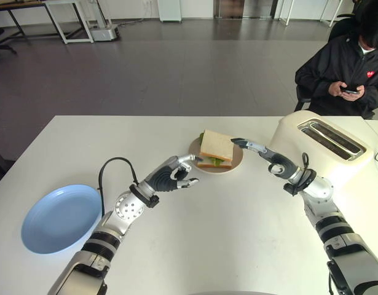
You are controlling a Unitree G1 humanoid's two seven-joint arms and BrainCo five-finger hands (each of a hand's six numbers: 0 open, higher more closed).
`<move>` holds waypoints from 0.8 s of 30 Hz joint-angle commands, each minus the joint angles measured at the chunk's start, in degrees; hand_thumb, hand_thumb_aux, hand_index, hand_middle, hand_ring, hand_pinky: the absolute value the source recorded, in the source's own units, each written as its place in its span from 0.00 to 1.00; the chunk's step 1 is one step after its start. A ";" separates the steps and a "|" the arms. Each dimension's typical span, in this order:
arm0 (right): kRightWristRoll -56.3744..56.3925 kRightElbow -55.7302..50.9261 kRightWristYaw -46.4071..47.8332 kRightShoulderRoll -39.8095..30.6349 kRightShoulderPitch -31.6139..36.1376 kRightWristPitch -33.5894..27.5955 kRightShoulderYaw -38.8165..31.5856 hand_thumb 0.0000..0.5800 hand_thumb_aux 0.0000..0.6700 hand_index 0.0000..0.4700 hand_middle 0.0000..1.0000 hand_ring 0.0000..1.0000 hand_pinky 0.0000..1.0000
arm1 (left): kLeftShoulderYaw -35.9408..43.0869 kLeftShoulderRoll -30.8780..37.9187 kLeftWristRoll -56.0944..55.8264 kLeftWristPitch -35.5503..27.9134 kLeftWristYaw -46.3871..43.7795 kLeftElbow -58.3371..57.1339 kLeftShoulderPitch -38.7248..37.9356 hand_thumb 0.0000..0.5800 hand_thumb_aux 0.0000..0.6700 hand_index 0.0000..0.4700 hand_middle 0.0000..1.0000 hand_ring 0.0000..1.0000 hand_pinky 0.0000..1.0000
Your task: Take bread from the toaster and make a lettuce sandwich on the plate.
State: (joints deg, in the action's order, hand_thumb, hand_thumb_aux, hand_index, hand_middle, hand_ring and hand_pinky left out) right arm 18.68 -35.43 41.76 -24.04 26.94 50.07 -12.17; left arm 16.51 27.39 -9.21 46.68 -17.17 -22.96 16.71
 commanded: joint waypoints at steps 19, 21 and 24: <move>6.72 -1.54 8.80 13.50 -1.06 -8.52 12.96 0.00 0.00 0.00 0.00 0.00 0.00 | -16.38 -9.35 -3.88 4.56 -7.20 -7.49 -0.87 0.00 0.00 0.00 0.00 0.00 0.00; 6.95 -1.06 9.75 13.82 -1.23 -8.64 13.40 0.00 0.00 0.00 0.00 0.00 0.00 | -16.74 -9.58 -3.79 5.04 -7.43 -7.51 -0.82 0.00 0.00 0.00 0.00 0.00 0.00; 7.22 -0.34 10.72 14.12 -1.47 -9.01 14.07 0.00 0.00 0.00 0.00 0.00 0.00 | -17.30 -10.00 -3.70 5.41 -7.82 -7.25 -0.82 0.00 0.00 0.00 0.00 0.00 0.00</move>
State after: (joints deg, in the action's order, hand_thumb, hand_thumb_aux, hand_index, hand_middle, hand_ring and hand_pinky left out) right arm 25.15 -36.46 51.83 -10.09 25.55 41.68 1.00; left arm -0.41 17.86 -13.46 51.92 -24.44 -29.98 15.62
